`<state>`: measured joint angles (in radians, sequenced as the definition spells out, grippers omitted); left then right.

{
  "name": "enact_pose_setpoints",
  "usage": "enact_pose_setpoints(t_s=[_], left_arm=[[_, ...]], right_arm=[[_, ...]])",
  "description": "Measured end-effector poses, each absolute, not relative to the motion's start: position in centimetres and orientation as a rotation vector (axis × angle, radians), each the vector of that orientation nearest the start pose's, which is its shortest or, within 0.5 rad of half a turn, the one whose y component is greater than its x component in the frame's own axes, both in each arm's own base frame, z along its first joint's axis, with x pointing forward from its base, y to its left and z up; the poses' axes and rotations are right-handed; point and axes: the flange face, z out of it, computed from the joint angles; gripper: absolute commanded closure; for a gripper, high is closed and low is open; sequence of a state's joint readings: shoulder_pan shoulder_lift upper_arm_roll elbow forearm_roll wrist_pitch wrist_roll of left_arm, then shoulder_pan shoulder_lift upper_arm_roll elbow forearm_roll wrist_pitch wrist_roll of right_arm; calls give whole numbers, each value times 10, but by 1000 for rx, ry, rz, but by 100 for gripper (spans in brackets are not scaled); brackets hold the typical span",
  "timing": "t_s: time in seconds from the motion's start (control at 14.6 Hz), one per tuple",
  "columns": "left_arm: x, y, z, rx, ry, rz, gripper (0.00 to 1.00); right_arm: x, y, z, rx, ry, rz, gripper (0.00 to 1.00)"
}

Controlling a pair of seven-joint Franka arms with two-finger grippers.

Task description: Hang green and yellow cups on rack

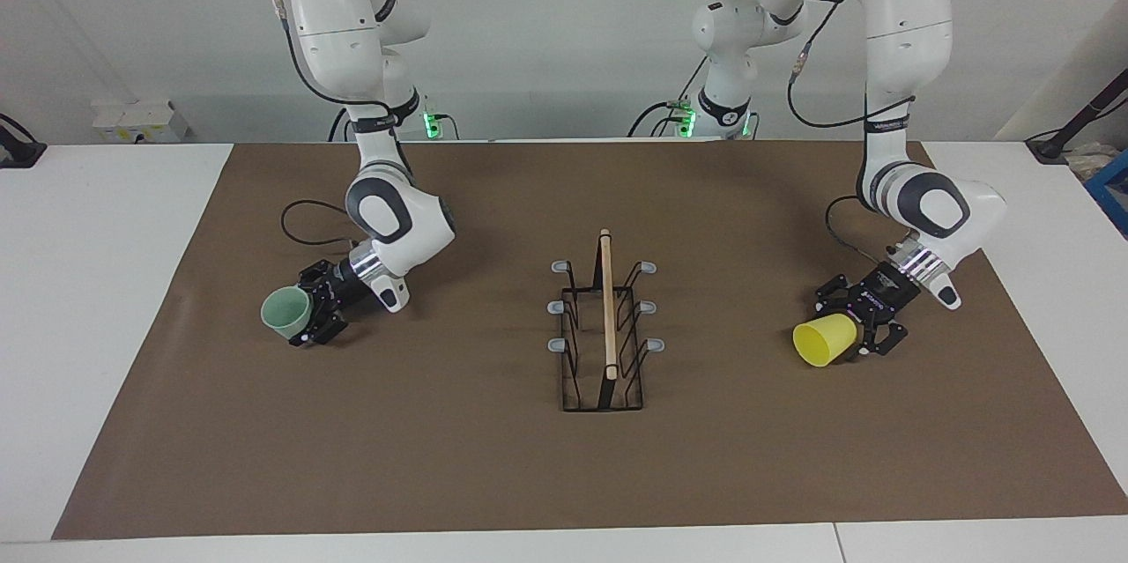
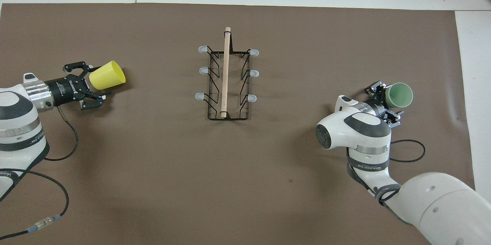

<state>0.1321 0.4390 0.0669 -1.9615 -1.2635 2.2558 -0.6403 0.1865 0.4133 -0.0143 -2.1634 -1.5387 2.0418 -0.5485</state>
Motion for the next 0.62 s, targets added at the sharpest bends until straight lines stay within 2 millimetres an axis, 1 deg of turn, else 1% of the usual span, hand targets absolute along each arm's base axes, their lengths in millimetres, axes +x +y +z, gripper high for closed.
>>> enact_pose_setpoints(t_s=[0.07, 0.21, 0.34, 0.55, 0.62], left_arm=[[610, 89, 256, 1489, 1750, -340, 100], [614, 78, 268, 1519, 1727, -299, 100], [616, 74, 277, 1526, 1714, -281, 100], [620, 74, 300, 1528, 1685, -246, 100], [621, 70, 311, 1545, 1664, -232, 100]], right_arm=[[545, 39, 201, 1176, 1673, -693, 65], [545, 39, 200, 1165, 1679, -687, 85], [544, 39, 199, 1165, 1680, -686, 100], [544, 39, 200, 1166, 1678, -685, 100], [545, 40, 201, 1169, 1674, -682, 100]])
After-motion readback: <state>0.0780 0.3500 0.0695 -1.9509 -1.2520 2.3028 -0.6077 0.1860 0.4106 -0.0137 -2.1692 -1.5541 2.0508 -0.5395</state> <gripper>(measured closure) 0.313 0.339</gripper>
